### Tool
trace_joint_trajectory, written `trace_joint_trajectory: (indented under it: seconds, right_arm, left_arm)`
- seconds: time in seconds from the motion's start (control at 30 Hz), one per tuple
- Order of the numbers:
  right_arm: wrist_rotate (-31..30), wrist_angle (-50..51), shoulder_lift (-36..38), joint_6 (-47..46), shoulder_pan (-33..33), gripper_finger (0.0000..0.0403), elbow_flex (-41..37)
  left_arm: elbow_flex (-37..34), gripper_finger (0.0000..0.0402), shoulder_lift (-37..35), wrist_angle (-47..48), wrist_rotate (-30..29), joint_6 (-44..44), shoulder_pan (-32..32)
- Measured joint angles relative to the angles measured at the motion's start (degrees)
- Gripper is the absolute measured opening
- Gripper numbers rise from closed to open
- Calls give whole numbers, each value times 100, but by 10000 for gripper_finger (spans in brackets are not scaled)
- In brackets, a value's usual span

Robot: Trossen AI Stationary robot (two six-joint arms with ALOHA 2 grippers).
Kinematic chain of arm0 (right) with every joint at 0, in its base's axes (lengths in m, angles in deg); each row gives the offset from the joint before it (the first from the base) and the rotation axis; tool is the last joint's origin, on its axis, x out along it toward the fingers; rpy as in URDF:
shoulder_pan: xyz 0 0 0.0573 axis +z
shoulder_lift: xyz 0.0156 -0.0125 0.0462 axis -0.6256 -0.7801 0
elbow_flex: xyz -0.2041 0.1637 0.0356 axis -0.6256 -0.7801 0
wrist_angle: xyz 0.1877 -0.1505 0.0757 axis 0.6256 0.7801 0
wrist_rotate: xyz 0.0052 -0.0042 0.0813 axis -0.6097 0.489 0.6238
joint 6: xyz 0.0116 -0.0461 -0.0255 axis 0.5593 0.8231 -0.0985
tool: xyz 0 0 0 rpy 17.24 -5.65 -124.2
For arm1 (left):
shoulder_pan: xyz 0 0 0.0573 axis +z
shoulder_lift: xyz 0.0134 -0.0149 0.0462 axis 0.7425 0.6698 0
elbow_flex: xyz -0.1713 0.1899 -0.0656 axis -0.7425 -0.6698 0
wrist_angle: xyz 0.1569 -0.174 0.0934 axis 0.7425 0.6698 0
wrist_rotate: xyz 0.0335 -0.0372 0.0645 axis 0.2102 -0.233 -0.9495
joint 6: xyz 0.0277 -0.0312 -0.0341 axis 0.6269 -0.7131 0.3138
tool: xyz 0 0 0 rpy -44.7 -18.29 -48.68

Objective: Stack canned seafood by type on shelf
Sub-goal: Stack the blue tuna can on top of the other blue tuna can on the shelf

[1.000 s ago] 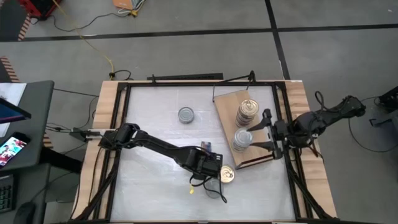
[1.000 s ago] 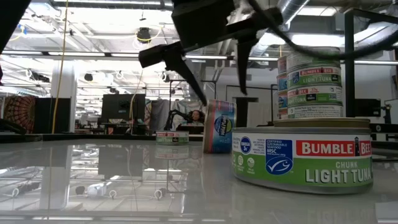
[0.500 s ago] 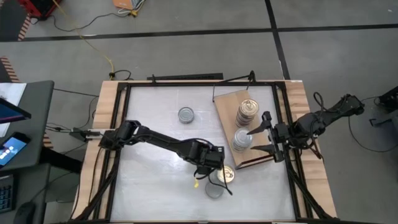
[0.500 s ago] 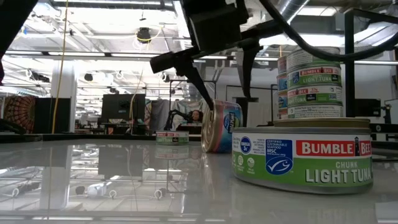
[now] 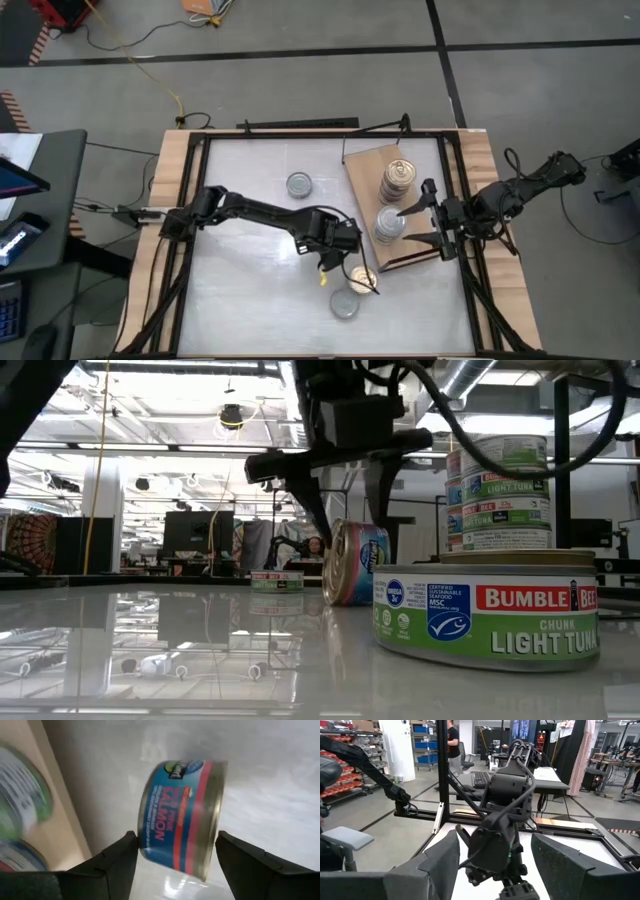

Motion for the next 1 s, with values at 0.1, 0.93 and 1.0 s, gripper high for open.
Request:
trace_joint_trajectory:
  seconds: [0.1,0.93,1.0]
  right_arm:
    - [0,0,0,-1,0,272,0]
    - [0,-22,0,11,-2,272,0]
    - [0,-22,0,7,-2,272,0]
  left_arm:
    - [0,253,0,144,140,-511,71]
    - [0,200,-7,385,408,-2449,191]
    - [-2,198,-7,420,102,-2480,193]
